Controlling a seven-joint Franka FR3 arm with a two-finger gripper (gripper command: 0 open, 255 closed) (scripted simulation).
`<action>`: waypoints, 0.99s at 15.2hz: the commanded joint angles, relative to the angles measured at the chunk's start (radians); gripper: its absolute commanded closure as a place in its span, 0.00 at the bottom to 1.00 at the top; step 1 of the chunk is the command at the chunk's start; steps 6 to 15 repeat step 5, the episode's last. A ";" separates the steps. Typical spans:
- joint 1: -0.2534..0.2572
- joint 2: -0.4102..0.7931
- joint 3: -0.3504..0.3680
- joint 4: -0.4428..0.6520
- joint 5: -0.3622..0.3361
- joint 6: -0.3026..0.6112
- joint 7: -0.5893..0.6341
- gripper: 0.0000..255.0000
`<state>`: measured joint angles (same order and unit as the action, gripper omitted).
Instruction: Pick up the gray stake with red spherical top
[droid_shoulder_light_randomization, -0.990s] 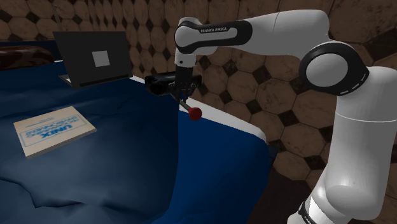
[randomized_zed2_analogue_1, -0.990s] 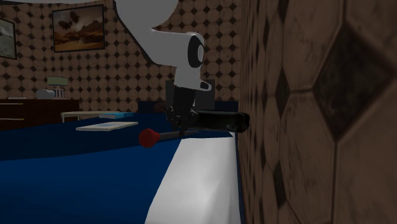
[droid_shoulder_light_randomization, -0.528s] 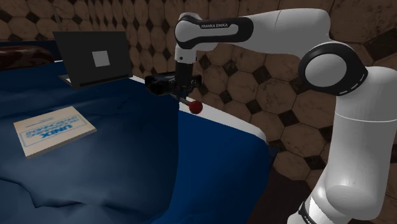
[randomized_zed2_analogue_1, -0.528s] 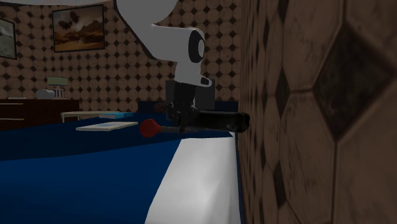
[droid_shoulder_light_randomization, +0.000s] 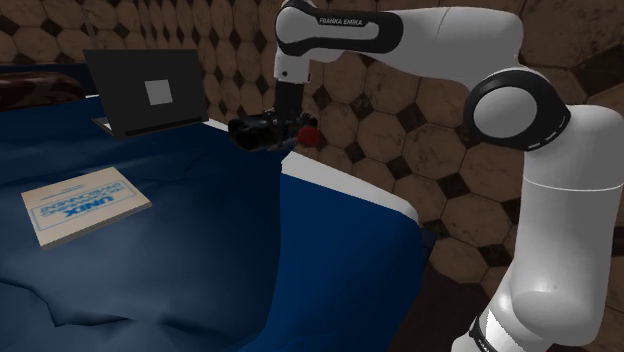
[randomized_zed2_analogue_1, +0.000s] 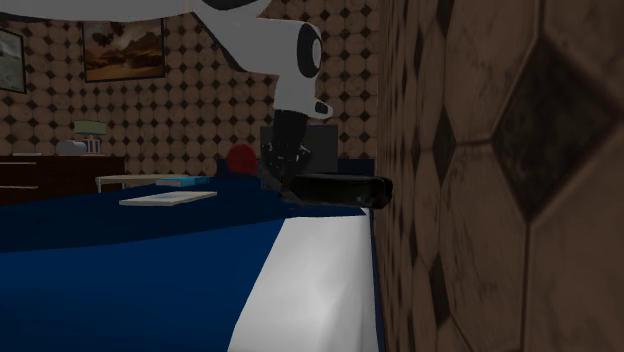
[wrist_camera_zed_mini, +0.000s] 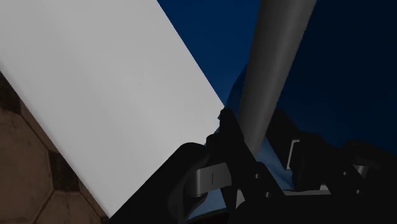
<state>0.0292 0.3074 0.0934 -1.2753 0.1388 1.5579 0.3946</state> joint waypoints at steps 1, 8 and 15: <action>0.000 0.009 0.000 0.043 0.000 -0.033 0.004 1.00; 0.001 0.022 0.001 0.091 -0.001 -0.069 0.009 1.00; 0.001 0.022 0.001 0.091 -0.001 -0.069 0.009 1.00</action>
